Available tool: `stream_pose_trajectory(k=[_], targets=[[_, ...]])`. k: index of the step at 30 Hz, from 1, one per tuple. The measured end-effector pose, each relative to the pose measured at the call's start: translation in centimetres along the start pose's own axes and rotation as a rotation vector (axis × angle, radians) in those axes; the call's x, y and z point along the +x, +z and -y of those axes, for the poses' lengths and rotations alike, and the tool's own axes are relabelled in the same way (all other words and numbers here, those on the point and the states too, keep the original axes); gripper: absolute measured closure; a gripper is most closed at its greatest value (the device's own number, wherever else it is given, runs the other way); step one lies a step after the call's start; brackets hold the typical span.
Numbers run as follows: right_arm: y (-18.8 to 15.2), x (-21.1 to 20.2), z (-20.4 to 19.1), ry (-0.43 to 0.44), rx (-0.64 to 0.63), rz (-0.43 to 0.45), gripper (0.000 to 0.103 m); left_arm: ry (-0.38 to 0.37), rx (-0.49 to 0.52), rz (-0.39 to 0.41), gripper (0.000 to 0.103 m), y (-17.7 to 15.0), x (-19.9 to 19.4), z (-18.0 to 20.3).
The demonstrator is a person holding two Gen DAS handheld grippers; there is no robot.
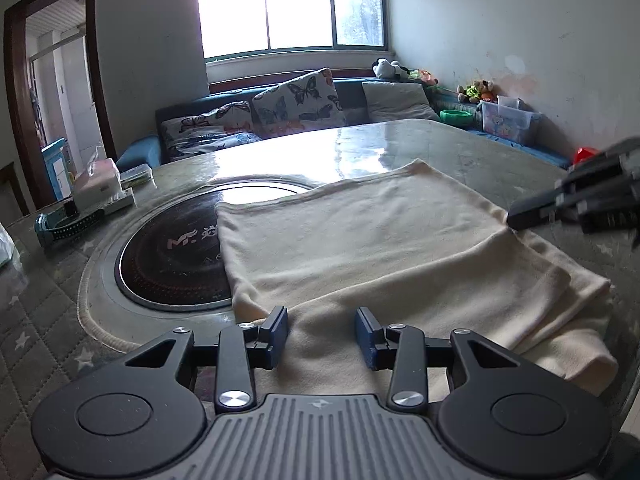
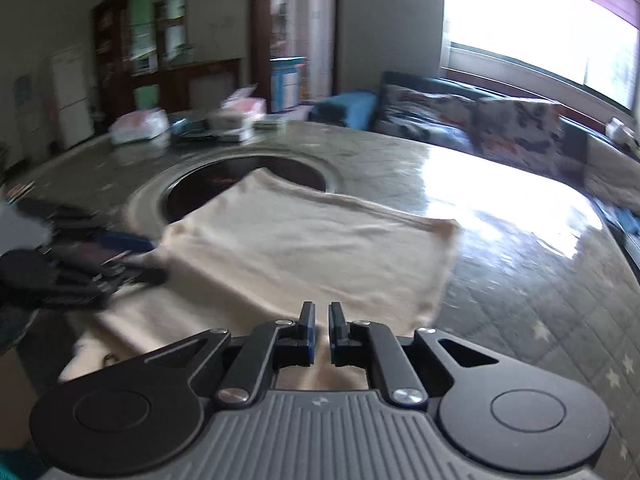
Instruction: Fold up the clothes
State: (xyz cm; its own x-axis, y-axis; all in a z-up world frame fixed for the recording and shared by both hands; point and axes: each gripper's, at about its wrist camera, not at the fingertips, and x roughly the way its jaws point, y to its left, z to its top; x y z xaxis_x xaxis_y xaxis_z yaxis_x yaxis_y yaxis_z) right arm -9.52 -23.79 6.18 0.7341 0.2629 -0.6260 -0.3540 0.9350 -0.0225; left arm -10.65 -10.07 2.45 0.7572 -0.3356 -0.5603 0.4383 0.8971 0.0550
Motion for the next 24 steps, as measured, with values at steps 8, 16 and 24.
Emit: stream_pose_trajectory(k=[8,16,24], targets=[[-0.7,0.6,-1.9,0.03,-0.12,-0.004,0.096,-0.02,0.054,0.031,0.062,0.3,-2.1,0.5],[-1.5,1.0,-1.7,0.058,-0.144,-0.089,0.093,-0.061,0.12,0.034,0.061,-0.7,-4.1,1.3],[-2.3,-1.3,-0.6,0.066,-0.119,-0.112,0.09,-0.077,0.161,0.019,0.062,-1.7,-5.0,1.3]])
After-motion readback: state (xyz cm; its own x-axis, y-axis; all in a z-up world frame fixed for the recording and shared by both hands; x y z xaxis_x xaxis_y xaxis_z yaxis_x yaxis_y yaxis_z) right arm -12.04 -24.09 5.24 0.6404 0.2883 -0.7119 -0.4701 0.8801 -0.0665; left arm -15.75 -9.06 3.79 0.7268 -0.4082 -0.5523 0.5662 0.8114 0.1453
